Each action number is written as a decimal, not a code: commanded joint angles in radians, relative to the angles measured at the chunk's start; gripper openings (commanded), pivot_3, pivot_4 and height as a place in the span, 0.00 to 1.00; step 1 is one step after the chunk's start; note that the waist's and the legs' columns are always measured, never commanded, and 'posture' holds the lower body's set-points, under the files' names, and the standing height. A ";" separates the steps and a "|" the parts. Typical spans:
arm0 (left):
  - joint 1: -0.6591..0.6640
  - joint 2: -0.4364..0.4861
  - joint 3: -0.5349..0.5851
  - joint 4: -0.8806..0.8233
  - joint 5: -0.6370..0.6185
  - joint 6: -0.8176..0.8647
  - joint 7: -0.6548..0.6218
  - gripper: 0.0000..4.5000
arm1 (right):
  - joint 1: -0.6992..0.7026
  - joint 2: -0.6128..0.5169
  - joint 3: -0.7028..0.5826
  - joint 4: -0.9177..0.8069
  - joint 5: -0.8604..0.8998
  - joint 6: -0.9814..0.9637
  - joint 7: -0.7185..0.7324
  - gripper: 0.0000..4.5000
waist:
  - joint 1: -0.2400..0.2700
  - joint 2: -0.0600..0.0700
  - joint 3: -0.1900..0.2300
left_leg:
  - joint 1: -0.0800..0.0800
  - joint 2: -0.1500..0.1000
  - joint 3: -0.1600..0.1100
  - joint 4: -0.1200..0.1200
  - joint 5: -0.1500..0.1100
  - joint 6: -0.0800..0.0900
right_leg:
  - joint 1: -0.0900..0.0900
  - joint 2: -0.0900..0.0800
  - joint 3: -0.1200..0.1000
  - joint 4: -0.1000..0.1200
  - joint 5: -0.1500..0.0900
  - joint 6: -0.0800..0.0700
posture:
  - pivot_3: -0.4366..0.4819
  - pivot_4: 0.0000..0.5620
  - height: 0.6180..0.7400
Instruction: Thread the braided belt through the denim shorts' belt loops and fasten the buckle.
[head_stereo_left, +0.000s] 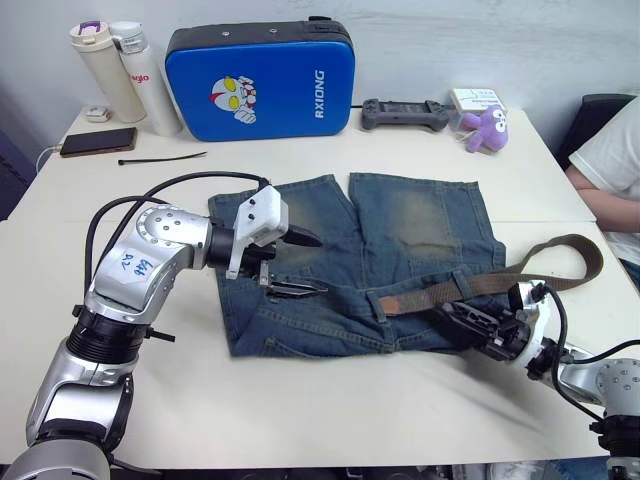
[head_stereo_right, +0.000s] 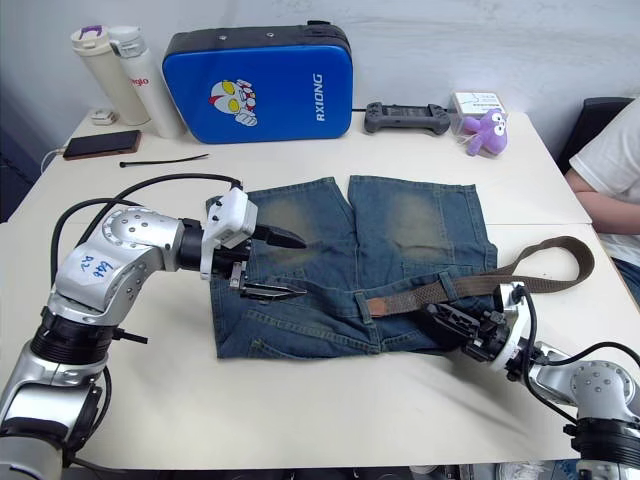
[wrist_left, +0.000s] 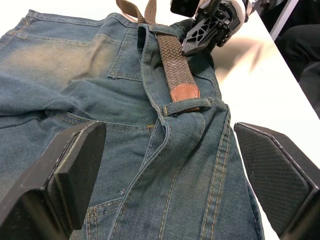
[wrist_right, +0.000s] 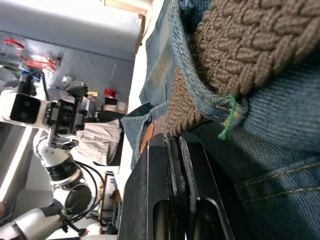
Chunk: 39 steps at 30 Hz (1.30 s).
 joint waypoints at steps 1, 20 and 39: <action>-0.010 0.011 0.004 -0.037 0.004 -0.003 -0.002 1.00 | 0.017 0.046 0.024 0.016 -0.078 -0.004 -0.047 0.02 | 0.000 -0.002 -0.001 | 0.000 0.000 0.000 0.000 0.000 0.000 | 0.000 0.000 0.000 0.000 0.000 0.000 | 0.48 0.27 0.99; -0.004 -0.008 -0.005 -0.039 0.004 -0.006 0.010 1.00 | 0.112 0.319 0.111 -0.374 -0.105 0.045 -0.366 0.02 | -0.039 -0.008 -0.005 | 0.004 0.004 0.000 -0.006 0.000 -0.006 | -0.002 0.003 0.000 0.004 -0.002 -0.005 | 0.48 0.27 0.99; 0.015 -0.016 -0.006 -0.048 0.003 -0.019 0.030 1.00 | -0.009 0.421 0.215 -0.564 -0.049 0.157 -0.631 0.02 | -0.056 -0.007 -0.004 | 0.006 0.004 0.000 -0.017 0.004 -0.012 | -0.007 0.004 -0.001 0.006 -0.003 -0.007 | 0.48 0.27 0.99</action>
